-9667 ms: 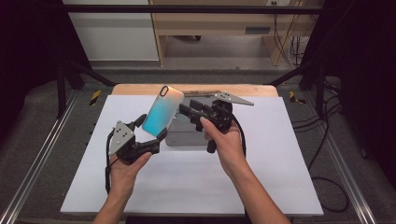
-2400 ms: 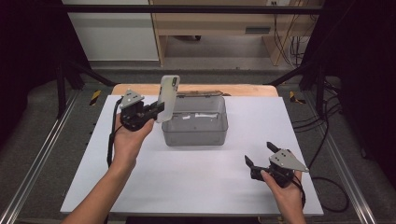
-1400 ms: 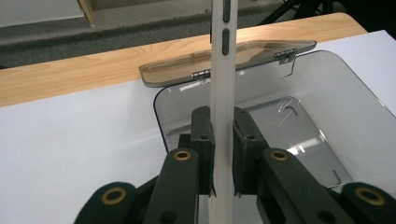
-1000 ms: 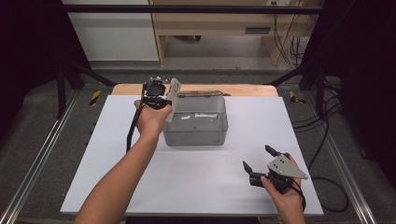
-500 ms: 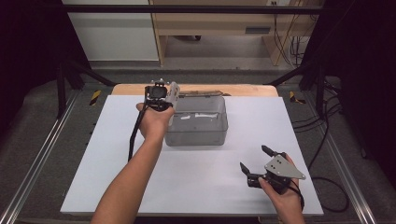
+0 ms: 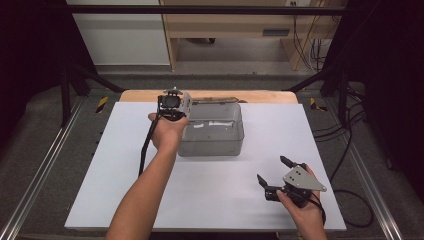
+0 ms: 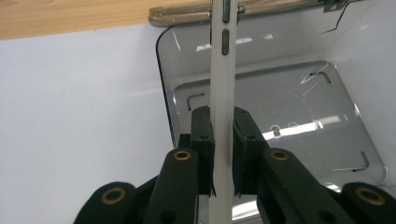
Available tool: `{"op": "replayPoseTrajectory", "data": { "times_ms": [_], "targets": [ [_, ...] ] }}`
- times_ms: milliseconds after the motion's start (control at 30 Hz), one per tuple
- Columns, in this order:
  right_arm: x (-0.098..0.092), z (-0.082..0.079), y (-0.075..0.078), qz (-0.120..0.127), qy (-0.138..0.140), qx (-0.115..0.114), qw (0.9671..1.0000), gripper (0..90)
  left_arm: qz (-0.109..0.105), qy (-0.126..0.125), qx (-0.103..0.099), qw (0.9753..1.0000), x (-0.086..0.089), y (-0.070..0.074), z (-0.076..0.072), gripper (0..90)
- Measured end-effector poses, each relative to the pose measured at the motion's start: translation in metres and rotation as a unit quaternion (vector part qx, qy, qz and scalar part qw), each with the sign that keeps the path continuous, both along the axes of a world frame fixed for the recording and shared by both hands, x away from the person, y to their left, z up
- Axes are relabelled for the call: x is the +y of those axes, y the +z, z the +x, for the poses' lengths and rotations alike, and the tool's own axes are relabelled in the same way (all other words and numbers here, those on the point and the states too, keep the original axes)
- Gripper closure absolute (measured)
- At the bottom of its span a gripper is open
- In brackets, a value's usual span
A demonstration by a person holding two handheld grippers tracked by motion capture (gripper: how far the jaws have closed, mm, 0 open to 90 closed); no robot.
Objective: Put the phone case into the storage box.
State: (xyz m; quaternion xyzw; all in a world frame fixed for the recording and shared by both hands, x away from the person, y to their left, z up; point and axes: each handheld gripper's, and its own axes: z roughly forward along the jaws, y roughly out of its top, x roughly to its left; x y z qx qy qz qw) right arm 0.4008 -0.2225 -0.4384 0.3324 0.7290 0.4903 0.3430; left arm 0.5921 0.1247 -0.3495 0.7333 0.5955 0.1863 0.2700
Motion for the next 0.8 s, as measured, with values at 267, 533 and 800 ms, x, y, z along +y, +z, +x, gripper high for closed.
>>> {"op": "replayPoseTrajectory", "data": {
  "times_ms": [267,533,800],
  "targets": [
    [0.000,0.000,-0.001,-0.003,0.001,0.004,1.0000,7.5,-0.003,0.002,0.014,0.9999,0.000,-0.010,0.002,80.7],
    [0.001,0.001,-0.002,-0.004,0.002,0.008,1.0000,7.5,-0.005,0.007,0.021,0.9997,-0.004,-0.015,0.003,80.7],
    [0.000,0.001,-0.003,-0.004,0.003,0.010,0.9999,7.5,-0.006,0.013,0.030,0.9995,-0.004,-0.020,0.004,80.7]
  ]
}}
